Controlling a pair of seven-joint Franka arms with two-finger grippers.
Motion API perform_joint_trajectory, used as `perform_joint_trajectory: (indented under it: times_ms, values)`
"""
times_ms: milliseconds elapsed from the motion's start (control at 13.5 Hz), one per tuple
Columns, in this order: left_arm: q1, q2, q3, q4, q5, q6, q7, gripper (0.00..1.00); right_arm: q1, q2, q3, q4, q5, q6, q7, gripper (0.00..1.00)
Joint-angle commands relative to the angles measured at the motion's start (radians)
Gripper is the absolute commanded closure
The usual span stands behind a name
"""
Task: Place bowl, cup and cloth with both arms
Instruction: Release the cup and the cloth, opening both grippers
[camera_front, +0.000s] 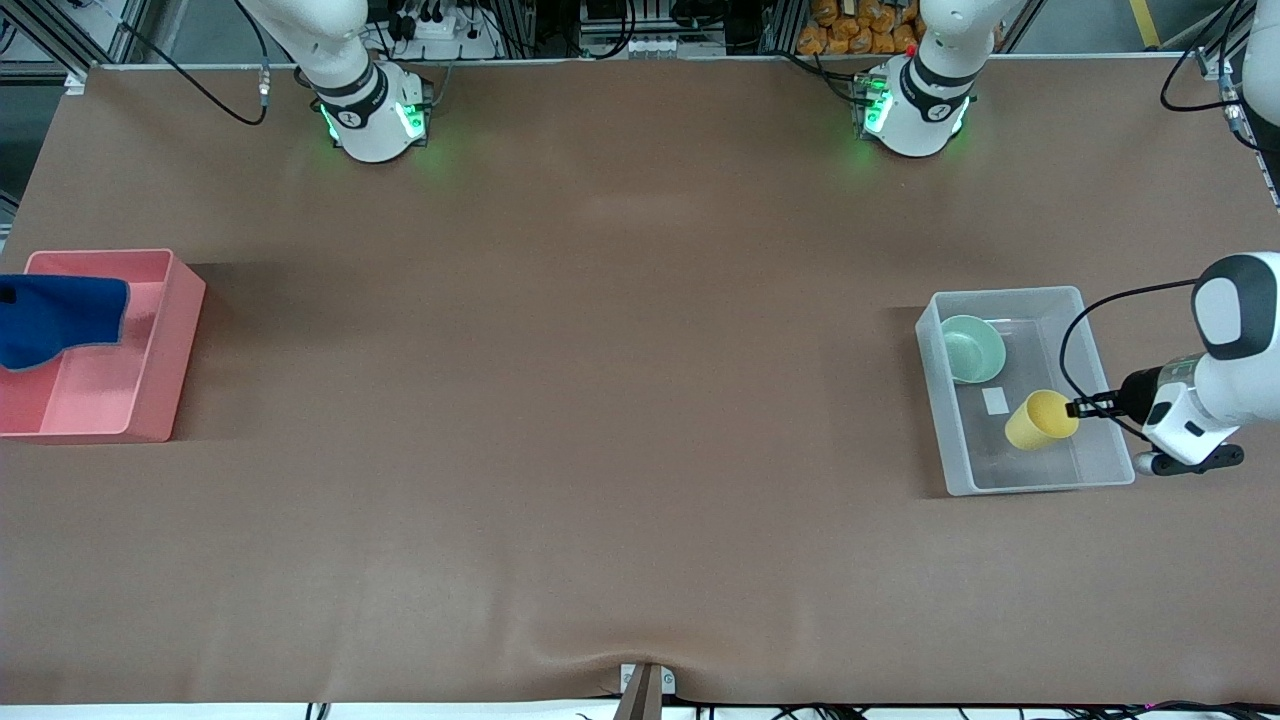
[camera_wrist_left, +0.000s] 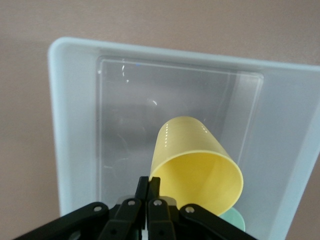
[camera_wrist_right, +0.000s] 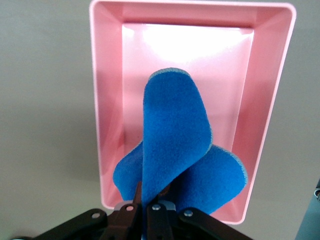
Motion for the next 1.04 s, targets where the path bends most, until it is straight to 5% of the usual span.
perform_joint_trajectory:
  times_ms: [0,370,444,519,593,667,963]
  values:
    - [-0.009,0.052,-0.005,0.027,0.110,0.009,0.004,1.00,-0.020,0.058,0.020,0.022,-0.018,0.032,-0.012,1.00]
    - [-0.012,0.083,-0.007,0.027,0.146,0.021,-0.007,1.00,-0.015,0.118,0.018,0.022,-0.036,0.060,0.000,1.00]
    - [-0.012,0.083,-0.007,0.027,0.146,0.021,-0.008,0.86,-0.015,0.128,0.020,0.022,-0.036,0.065,0.000,1.00]
    - [-0.014,0.078,-0.010,0.027,0.146,0.021,-0.008,0.53,-0.015,0.132,0.020,0.022,-0.036,0.080,-0.007,0.86]
    - [-0.014,0.073,-0.011,0.027,0.144,0.020,-0.008,0.21,-0.014,0.132,0.020,0.022,-0.036,0.088,-0.009,0.19]
    - [-0.012,0.067,-0.011,0.027,0.144,0.020,-0.004,0.00,-0.005,0.128,0.020,0.027,-0.036,0.082,-0.009,0.00]
    - [-0.011,0.008,-0.020,0.034,0.137,-0.005,-0.007,0.00,0.047,0.039,0.023,0.032,-0.036,0.017,0.052,0.00]
